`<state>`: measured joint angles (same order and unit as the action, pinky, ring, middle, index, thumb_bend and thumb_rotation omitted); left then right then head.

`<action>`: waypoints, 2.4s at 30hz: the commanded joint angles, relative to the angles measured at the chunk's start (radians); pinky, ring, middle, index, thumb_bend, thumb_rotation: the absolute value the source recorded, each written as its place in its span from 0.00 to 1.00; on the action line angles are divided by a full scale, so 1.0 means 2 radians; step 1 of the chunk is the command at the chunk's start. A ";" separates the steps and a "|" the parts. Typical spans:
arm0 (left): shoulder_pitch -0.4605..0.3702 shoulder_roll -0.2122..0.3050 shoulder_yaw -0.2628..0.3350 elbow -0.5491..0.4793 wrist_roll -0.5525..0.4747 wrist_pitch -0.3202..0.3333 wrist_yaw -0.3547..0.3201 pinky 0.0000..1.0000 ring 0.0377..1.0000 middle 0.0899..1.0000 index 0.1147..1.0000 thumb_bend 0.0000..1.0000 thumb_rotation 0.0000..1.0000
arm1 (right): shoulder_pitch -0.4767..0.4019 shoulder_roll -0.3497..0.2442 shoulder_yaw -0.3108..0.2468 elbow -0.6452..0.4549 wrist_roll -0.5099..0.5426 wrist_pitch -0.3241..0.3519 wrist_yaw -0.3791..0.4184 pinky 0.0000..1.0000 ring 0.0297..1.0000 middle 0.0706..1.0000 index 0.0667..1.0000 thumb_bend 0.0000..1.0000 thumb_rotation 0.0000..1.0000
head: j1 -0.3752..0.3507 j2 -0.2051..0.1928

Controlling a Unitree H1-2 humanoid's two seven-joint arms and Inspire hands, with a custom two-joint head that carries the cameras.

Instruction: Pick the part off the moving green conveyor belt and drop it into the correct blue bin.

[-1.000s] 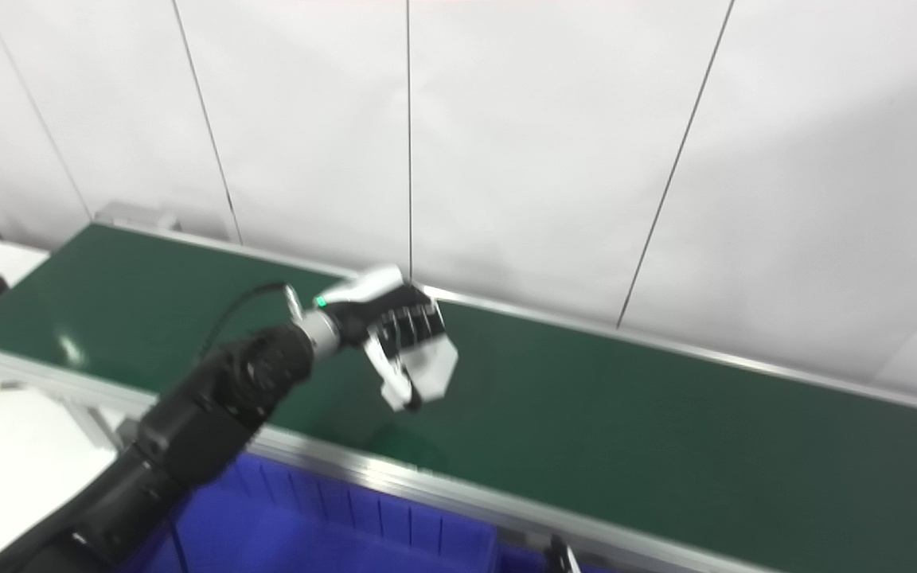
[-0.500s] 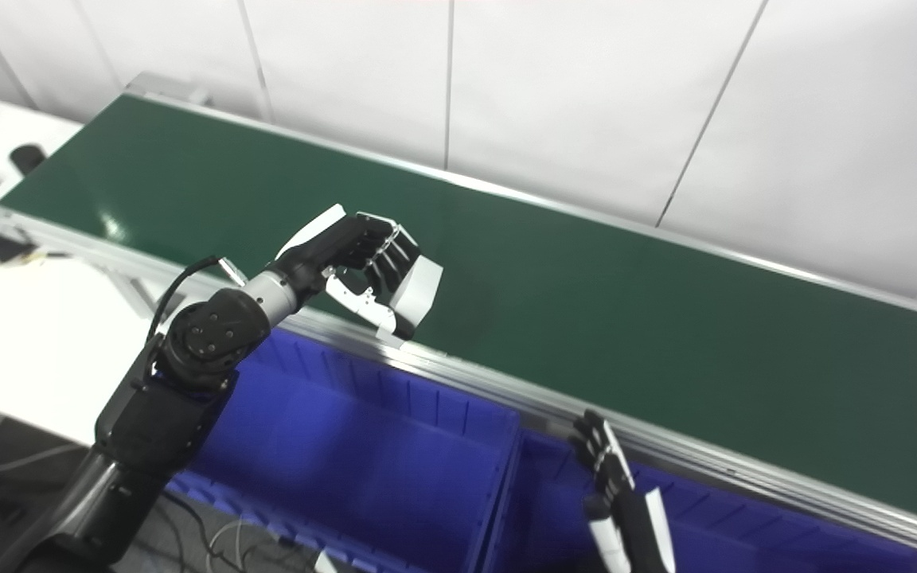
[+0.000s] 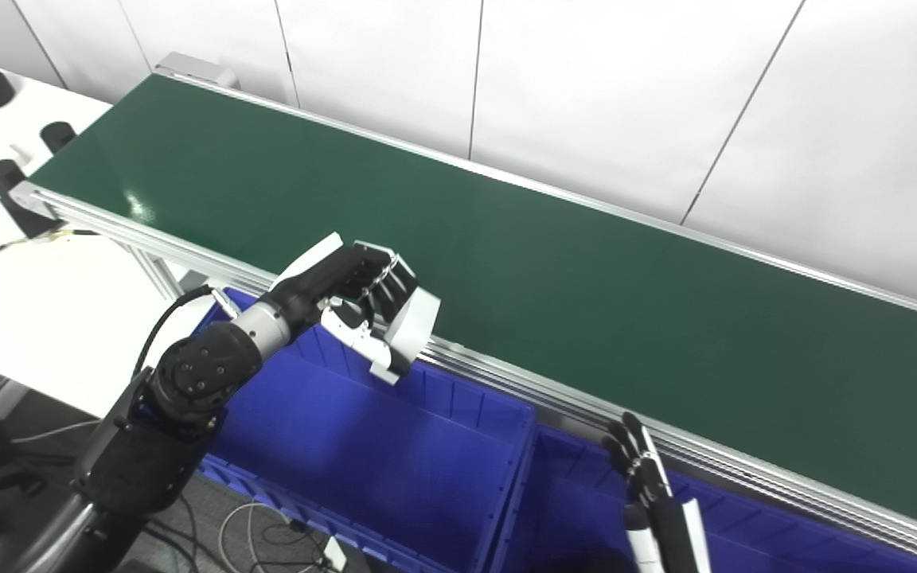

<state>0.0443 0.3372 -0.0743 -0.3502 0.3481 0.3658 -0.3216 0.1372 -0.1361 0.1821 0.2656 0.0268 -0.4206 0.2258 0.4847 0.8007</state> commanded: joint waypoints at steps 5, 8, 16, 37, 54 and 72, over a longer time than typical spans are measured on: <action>-0.002 0.057 -0.046 -0.018 0.086 -0.025 -0.003 0.28 0.32 0.39 0.44 0.52 0.00 | -0.004 0.005 -0.017 -0.005 0.009 -0.025 0.025 0.91 0.89 0.91 0.96 0.77 0.93 | 0.007 -0.007; 0.003 0.069 -0.065 -0.013 0.115 -0.032 -0.001 0.34 0.37 0.42 0.42 0.52 0.00 | -0.002 0.008 -0.025 -0.004 0.012 -0.025 0.034 0.91 0.88 0.91 0.96 0.78 0.92 | 0.010 -0.008; 0.005 0.068 -0.096 0.012 0.178 -0.043 0.009 0.37 0.40 0.44 0.41 0.52 0.00 | -0.001 0.011 -0.036 -0.005 0.008 -0.025 0.044 0.90 0.89 0.91 0.96 0.79 0.94 | 0.014 -0.011; 0.003 0.047 -0.163 0.124 0.294 -0.100 0.064 0.37 0.42 0.46 0.40 0.52 0.00 | 0.000 0.017 -0.053 -0.006 0.014 -0.025 0.066 0.90 0.89 0.91 0.96 0.76 0.92 | 0.025 -0.009; 0.010 0.041 -0.171 0.159 0.310 -0.132 0.120 0.33 0.35 0.37 0.43 0.52 0.00 | 0.000 0.023 -0.055 -0.005 0.012 -0.025 0.063 0.89 0.89 0.91 0.95 0.79 0.92 | 0.023 -0.011; 0.007 0.056 -0.170 0.128 0.319 -0.124 0.029 0.55 0.63 0.65 0.59 1.00 0.42 | 0.001 0.024 -0.056 -0.003 0.012 -0.025 0.063 0.89 0.89 0.91 0.95 0.79 0.91 | 0.022 -0.012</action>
<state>0.0757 0.4342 -0.4247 -0.0581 0.9896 0.1255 -0.2649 0.1446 -0.0961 0.0754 0.2783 0.0340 -0.4206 0.3384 0.5308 0.7747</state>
